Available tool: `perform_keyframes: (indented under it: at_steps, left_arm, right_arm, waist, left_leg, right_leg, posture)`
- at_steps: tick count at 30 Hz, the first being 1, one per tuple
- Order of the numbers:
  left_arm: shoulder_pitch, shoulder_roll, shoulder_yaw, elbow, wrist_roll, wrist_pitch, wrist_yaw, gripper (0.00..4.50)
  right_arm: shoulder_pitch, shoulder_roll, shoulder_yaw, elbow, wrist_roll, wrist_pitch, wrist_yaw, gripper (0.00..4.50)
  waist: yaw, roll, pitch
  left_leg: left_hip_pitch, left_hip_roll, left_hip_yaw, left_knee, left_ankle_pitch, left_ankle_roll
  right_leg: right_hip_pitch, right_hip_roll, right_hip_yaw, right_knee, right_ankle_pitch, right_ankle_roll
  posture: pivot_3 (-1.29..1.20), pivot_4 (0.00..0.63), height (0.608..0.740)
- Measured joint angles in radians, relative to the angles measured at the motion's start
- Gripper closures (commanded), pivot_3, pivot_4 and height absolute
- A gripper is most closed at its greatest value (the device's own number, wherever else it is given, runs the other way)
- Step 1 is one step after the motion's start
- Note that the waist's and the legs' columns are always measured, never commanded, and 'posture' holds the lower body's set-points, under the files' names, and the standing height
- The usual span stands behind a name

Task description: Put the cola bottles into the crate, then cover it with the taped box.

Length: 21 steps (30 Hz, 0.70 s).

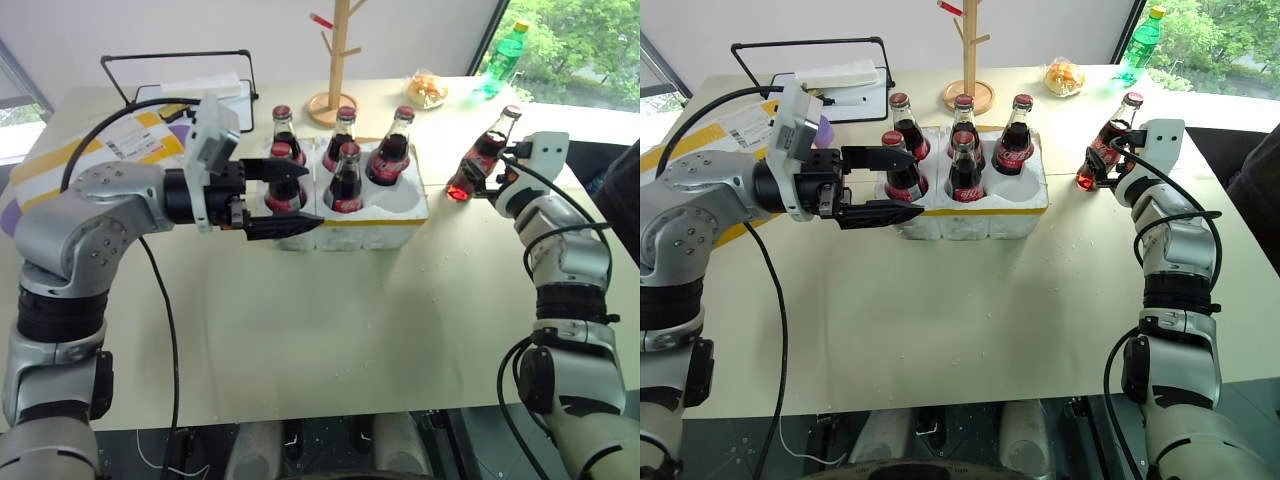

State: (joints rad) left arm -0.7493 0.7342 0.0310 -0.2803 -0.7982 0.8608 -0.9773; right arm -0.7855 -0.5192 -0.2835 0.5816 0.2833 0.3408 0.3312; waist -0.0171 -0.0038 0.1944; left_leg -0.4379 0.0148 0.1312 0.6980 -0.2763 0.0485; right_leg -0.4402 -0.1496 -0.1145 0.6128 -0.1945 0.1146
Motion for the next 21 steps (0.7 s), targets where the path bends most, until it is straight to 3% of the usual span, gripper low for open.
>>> perform_keyframes:
  at_steps: [10,13,15,21]
  left_arm:
    - [0.000,0.010,0.015,-0.001,0.000,0.004,0.009,0.00]
    - [0.000,0.010,0.017,-0.001,0.000,0.004,0.009,0.00]
    - [0.000,0.010,0.019,-0.001,0.000,0.004,0.010,0.00]
    - [0.000,0.010,0.021,-0.001,0.000,0.004,0.009,0.00]
  right_arm:
    - [-0.120,0.003,0.012,0.294,-0.047,-0.173,0.027,0.08]
    - [-0.135,0.005,0.013,0.342,-0.055,-0.218,0.029,0.94]
    - [-0.139,0.010,0.013,0.361,-0.058,-0.241,0.031,1.78]
    - [-0.144,0.010,0.012,0.377,-0.065,-0.260,0.039,1.77]
  waist:
    - [-0.003,0.000,0.000]
    - [-0.003,0.000,0.000]
    - [-0.003,0.000,0.000]
    - [-0.003,0.000,0.000]
  left_leg:
    - [0.000,0.000,0.000,0.000,0.000,0.000]
    - [0.000,0.000,0.000,0.000,0.000,0.000]
    - [0.000,0.000,0.000,0.000,0.000,0.000]
    - [0.000,0.000,0.000,0.000,0.000,-0.001]
  right_leg:
    - [0.000,0.000,0.000,0.000,0.000,0.000]
    - [0.000,0.000,0.000,0.000,0.000,0.000]
    - [0.001,0.000,0.000,0.000,0.000,0.000]
    - [0.001,0.000,0.000,0.000,0.000,0.000]
  posture:
    - [0.00,0.150,0.740]
    - [0.00,0.150,0.740]
    - [0.00,0.150,0.740]
    - [0.00,0.150,0.740]
